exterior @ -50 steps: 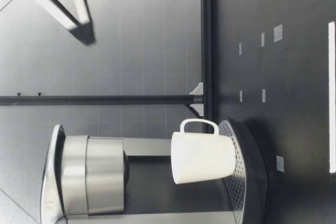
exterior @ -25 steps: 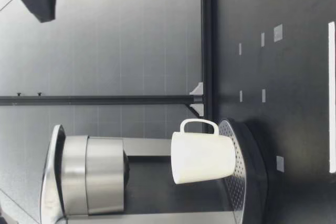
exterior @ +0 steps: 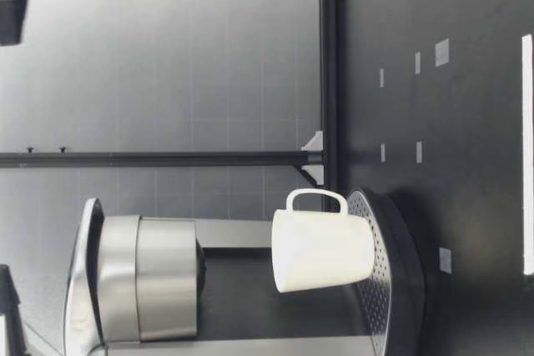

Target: Place the coffee capsule inside the capsule container, then place the cup onto the center of the cup tray.

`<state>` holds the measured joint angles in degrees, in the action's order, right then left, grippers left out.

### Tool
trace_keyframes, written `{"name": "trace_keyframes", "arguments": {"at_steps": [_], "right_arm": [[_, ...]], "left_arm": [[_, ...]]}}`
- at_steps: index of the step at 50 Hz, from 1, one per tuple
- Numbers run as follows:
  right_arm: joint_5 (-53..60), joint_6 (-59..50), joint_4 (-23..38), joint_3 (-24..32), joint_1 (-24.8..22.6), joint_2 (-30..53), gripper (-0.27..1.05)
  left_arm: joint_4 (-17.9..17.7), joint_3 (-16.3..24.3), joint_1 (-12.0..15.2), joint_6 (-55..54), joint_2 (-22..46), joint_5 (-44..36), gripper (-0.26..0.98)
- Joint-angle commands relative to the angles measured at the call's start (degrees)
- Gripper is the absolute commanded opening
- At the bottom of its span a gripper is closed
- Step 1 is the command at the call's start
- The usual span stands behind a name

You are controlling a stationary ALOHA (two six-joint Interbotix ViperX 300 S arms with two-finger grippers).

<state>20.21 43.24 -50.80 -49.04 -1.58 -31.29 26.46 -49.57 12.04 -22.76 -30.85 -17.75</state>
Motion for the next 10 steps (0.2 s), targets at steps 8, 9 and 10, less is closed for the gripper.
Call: {"name": "trace_keyframes", "arguments": {"at_steps": [8, 9, 10], "right_arm": [[0.53, 0.09, 0.26, 2.55, -0.44, 0.18, 0.14], [0.53, 0.09, 0.26, 2.55, -0.44, 0.18, 0.14], [0.53, 0.09, 0.26, 2.55, -0.44, 0.09, 0.14]], "left_arm": [[-0.26, -0.09, -0.09, -0.09, -0.79, -2.64, 0.18], [-0.18, -0.09, -0.09, -0.09, -0.79, -2.90, 0.18], [-0.18, -0.18, -0.09, 0.00, -0.79, -3.16, 0.18]]}}
